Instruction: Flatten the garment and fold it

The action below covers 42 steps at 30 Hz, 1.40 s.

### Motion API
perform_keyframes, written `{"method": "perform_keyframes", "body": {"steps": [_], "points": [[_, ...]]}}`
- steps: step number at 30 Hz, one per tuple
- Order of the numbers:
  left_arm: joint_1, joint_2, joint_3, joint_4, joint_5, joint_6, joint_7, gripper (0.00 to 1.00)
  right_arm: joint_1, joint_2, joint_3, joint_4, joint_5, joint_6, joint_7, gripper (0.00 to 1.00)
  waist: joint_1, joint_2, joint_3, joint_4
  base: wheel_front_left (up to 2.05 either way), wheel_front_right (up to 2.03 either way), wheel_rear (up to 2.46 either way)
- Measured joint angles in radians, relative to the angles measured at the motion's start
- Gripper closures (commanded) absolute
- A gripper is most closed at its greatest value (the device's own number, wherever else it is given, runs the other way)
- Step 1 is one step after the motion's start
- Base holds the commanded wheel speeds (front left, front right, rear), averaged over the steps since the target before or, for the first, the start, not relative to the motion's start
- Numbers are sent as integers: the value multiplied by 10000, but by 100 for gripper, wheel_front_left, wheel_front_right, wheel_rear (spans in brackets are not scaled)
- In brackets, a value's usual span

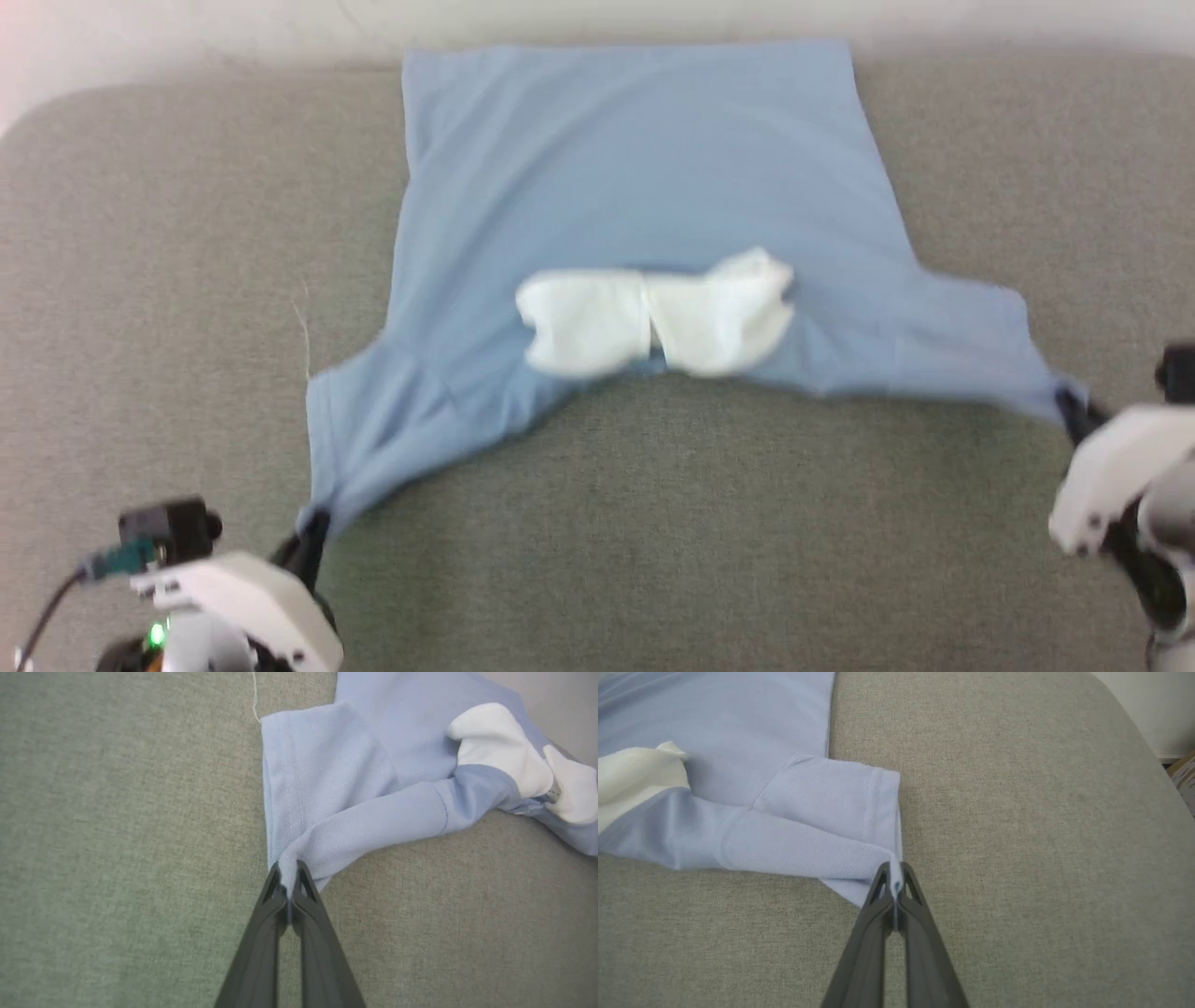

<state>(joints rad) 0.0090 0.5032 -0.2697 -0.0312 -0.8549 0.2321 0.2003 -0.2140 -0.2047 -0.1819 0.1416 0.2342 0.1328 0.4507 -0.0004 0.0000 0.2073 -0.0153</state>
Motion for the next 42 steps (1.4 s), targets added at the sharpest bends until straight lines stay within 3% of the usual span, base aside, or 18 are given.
{"method": "perform_keyframes", "body": {"steps": [7,13,23,24,25,26,33,42], "points": [[1319,-174,36,-134,-155,483,-173,100,1816,1277,-1442,-934,-702,0,1799,100,2,1,-537,177,0,0,0],[1906,-309,69,-4,-153,746,-441,100,2623,1526,-2245,-1101,-993,2,2966,100,3,0,-781,325,0,0,0],[1983,-669,-29,343,-150,704,-909,100,2871,1473,-2082,201,-222,0,2387,100,3,0,-772,364,0,0,0],[1964,-690,-36,360,-150,679,-951,100,2856,1467,-2052,270,-192,0,2249,64,4,0,-764,369,0,0,0],[1945,-698,-38,372,-150,669,-968,100,2849,1459,-2040,328,-157,-2,2150,20,4,0,-760,373,0,0,0],[1933,-696,-42,376,-146,665,-1024,100,2847,1452,-2031,364,-111,-10,2080,0,4,0,-759,375,0,0,0],[1930,-683,-19,192,-69,665,-1189,100,2578,1498,-1825,-150,357,-13,1446,0,5,0,-759,378,0,0,0],[1667,-665,-21,-349,-38,600,-1229,100,113,1499,-1563,-1273,-146,-12,-988,0,5,0,-309,585,0,0,0]]}}
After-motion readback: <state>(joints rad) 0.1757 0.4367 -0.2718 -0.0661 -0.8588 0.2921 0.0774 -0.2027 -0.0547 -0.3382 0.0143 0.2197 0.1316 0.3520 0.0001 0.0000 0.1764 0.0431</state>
